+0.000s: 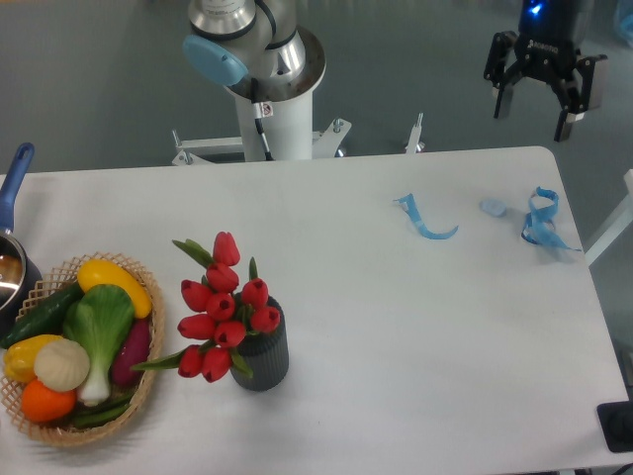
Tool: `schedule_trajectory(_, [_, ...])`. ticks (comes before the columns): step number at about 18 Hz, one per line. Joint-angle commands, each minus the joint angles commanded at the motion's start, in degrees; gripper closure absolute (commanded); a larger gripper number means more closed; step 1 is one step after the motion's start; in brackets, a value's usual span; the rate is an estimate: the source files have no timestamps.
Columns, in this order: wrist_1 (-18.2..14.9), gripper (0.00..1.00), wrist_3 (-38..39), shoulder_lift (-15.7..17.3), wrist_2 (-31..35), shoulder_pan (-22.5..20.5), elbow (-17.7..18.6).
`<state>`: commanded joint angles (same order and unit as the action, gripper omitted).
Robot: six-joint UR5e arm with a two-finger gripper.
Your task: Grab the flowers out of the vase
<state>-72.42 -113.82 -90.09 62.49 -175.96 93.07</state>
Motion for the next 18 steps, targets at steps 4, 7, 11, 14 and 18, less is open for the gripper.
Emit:
schedule_trajectory(4, [0.26,0.00,0.26,0.52,0.26,0.44,0.26])
schedule_trajectory(7, [0.09,0.00,0.53,1.41,-0.87,0.18,2.72])
schedule_trajectory(11, [0.09,0.00,2.36,1.67,-4.92,-0.09,5.80])
schedule_trajectory(14, [0.00,0.00,8.77,2.37,-5.97,0.52,6.85])
schedule_trajectory(18, [0.09,0.00,18.79,2.28,-11.94,2.90,9.05])
